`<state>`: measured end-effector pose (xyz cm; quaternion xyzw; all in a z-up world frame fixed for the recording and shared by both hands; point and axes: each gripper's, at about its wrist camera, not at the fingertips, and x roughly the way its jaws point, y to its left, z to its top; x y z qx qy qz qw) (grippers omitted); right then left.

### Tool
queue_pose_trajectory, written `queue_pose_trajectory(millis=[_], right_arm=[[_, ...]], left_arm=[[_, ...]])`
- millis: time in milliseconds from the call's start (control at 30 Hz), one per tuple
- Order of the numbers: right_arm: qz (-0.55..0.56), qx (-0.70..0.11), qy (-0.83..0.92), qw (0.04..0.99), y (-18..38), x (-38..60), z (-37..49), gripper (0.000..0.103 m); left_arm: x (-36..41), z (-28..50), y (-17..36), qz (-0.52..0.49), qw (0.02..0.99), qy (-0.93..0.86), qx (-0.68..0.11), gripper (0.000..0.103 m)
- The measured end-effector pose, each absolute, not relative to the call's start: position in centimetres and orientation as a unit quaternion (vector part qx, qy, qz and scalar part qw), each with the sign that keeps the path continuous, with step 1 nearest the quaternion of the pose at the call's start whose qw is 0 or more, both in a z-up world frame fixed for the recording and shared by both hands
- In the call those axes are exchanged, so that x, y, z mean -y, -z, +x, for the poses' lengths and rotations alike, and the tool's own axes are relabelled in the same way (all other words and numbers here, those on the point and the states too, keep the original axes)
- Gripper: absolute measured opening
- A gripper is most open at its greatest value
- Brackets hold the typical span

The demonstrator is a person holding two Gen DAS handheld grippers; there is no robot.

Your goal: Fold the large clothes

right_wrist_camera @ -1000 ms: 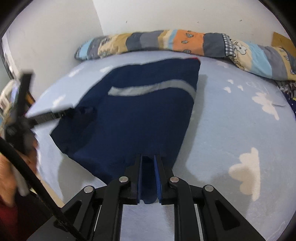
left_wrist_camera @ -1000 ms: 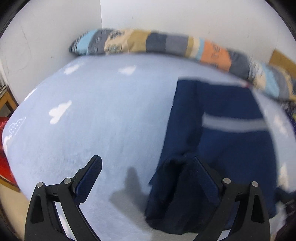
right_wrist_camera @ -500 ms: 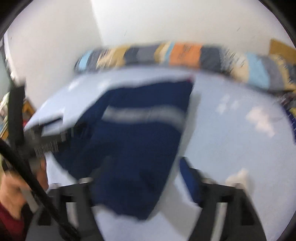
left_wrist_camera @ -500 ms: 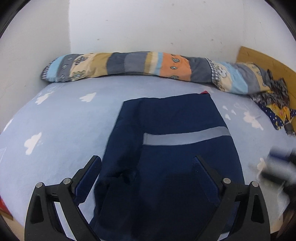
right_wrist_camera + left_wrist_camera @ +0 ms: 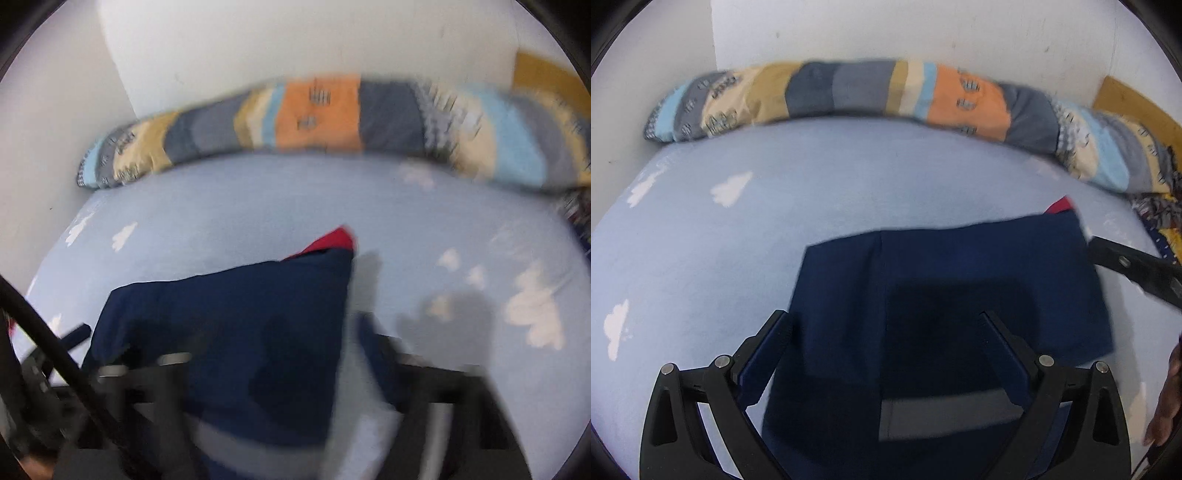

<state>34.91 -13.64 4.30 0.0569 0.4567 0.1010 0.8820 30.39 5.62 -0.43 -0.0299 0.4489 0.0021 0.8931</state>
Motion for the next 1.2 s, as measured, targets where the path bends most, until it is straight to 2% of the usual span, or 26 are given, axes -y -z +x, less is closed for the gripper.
queue_pose_trajectory(millis=[33,100,200,267,367,467,533,600,733,900,1000,1067,1200], right_arm=[[0.050,-0.480,-0.089,0.871,-3.1,13.2,36.2,0.031],[0.022,-0.514,-0.075,0.854,-0.7,12.4,37.8,0.031],[0.006,-0.541,-0.072,0.838,2.5,11.7,38.7,0.033],[-0.003,-0.535,-0.073,0.842,2.0,11.5,38.7,0.034],[-0.001,-0.508,-0.088,0.857,-0.5,12.0,36.8,0.034],[0.019,-0.482,-0.115,0.869,-3.7,13.0,32.4,0.035],[0.009,-0.480,-0.127,0.868,-4.7,13.1,29.1,0.041],[0.001,-0.482,-0.142,0.864,-5.2,12.9,25.4,0.041],[-0.017,-0.494,-0.169,0.853,-4.6,11.9,17.8,0.048],[-0.011,-0.499,-0.176,0.849,-2.3,11.3,12.6,0.048],[-0.059,-0.499,-0.168,0.848,-0.5,10.1,12.1,0.048],[-0.065,-0.506,-0.175,0.842,0.6,9.9,12.5,0.048],[-0.053,-0.499,-0.182,0.846,0.6,10.4,12.4,0.048]], left_arm=[[-5.7,30.9,1.5,-0.028,0.887,-0.006,-0.461,0.099],[-6.0,31.7,3.3,-0.025,0.877,-0.016,-0.480,0.101],[-7.7,32.6,5.3,-0.087,0.861,-0.003,-0.501,0.103],[-8.4,32.8,5.4,-0.112,0.856,0.007,-0.504,0.103],[-8.6,31.7,3.6,-0.097,0.868,-0.006,-0.487,0.103],[-8.5,29.7,1.4,-0.080,0.884,0.004,-0.460,0.103],[-8.5,27.6,0.4,-0.073,0.891,0.011,-0.447,0.103],[-8.8,25.5,0.3,-0.074,0.895,0.011,-0.440,0.103],[-9.2,21.3,0.8,-0.063,0.891,0.012,-0.449,0.103],[-9.3,16.2,1.8,-0.015,0.888,-0.023,-0.460,0.103],[-10.0,16.1,4.6,-0.009,0.863,-0.045,-0.503,0.103],[-10.7,16.0,5.6,-0.028,0.862,-0.039,-0.505,0.103],[-10.9,14.4,3.6,-0.032,0.879,-0.054,-0.473,0.096]])
